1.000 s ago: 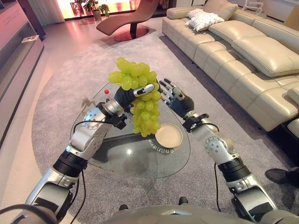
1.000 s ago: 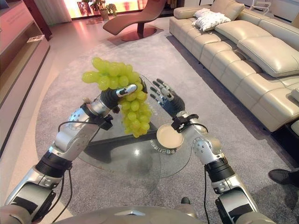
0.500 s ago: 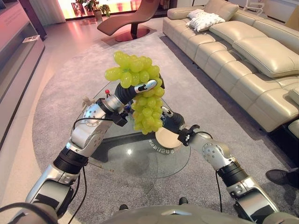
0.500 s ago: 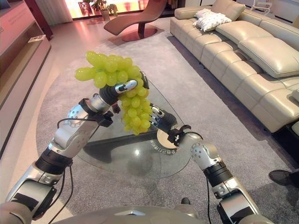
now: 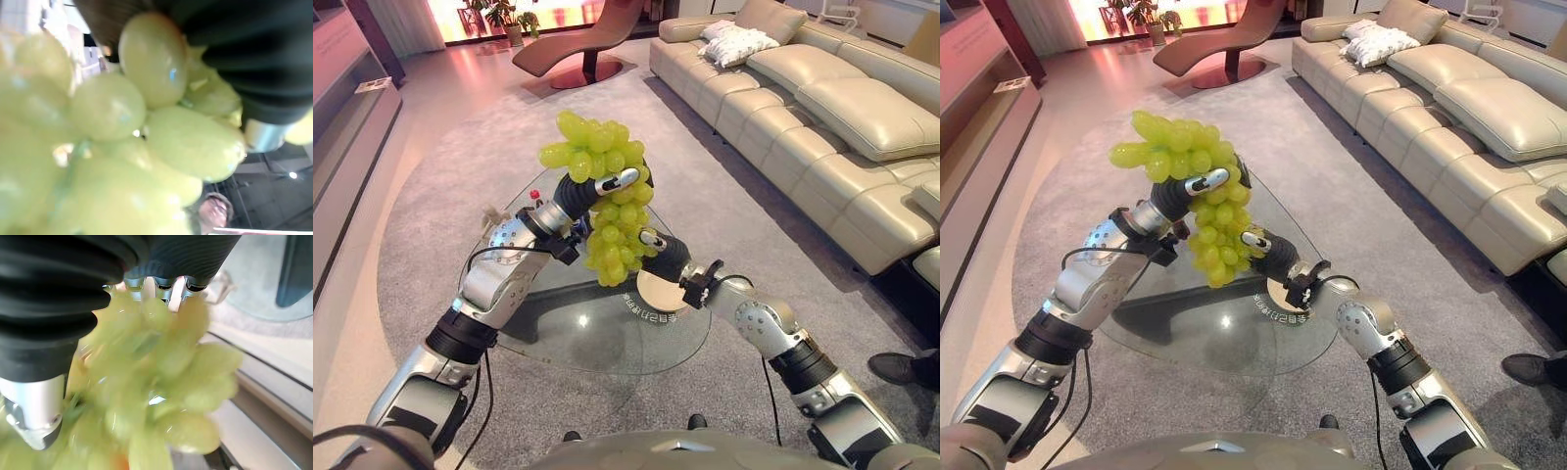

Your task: Pick up fruits into the plate

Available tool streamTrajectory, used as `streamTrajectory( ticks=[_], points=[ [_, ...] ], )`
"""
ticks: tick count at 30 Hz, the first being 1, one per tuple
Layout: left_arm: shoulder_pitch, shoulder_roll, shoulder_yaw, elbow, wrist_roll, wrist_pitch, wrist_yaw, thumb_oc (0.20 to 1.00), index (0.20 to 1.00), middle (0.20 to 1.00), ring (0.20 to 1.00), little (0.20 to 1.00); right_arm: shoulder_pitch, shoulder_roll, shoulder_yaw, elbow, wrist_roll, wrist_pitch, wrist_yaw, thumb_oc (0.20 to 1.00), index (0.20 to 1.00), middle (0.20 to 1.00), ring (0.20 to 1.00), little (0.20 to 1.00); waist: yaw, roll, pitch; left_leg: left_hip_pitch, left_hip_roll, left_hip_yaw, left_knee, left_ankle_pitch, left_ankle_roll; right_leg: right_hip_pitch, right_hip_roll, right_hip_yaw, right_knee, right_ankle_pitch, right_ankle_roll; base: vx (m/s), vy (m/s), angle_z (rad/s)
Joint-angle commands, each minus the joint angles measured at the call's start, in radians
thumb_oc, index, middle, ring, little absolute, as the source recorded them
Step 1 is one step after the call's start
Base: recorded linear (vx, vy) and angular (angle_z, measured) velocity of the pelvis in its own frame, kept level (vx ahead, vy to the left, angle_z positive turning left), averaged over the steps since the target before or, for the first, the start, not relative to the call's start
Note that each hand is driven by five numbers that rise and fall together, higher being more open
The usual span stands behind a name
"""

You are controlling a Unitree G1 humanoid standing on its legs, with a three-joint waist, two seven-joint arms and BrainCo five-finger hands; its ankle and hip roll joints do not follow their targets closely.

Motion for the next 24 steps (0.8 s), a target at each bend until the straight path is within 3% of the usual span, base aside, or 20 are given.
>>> streamTrajectory(
  ticks=[1,8,24],
  points=[
    [-0.119,-0.002,-0.001,0.052,-0.016,-0.042,-0.013,0.2,0.2,0.2,0.2,0.2,-0.132,0.019,0.012,-0.073,0.011,-0.01,0.067,1.0,1.0,1.0,1.0,1.0,0.013,-0.028,0.001,0.016,-0.029,-0.012,0.031,-0.138,0.031,0.057,0.01,-0.036,0.058,-0.136,-0.013,0.01,-0.005,-0.03],
    [-0.129,-0.021,-0.019,0.087,-0.002,-0.023,-0.003,0.2,0.2,0.2,0.2,0.2,-0.162,0.033,0.053,-0.119,-0.001,0.021,0.105,1.0,1.0,1.0,1.0,1.0,0.014,-0.032,-0.002,0.02,-0.028,-0.01,0.029,-0.137,0.03,0.061,0.007,-0.039,0.052,-0.132,-0.011,0.0,-0.002,-0.01],
    [-0.16,-0.094,-0.092,0.104,-0.012,-0.009,-0.003,0.2,0.2,0.2,0.2,0.2,-0.198,0.099,0.148,-0.136,0.032,0.096,0.087,1.0,1.0,1.0,1.0,1.0,0.008,-0.033,-0.002,0.021,-0.027,-0.011,0.031,-0.135,0.034,0.058,0.016,-0.021,0.059,-0.138,-0.017,0.0,0.001,-0.02]
  ],
)
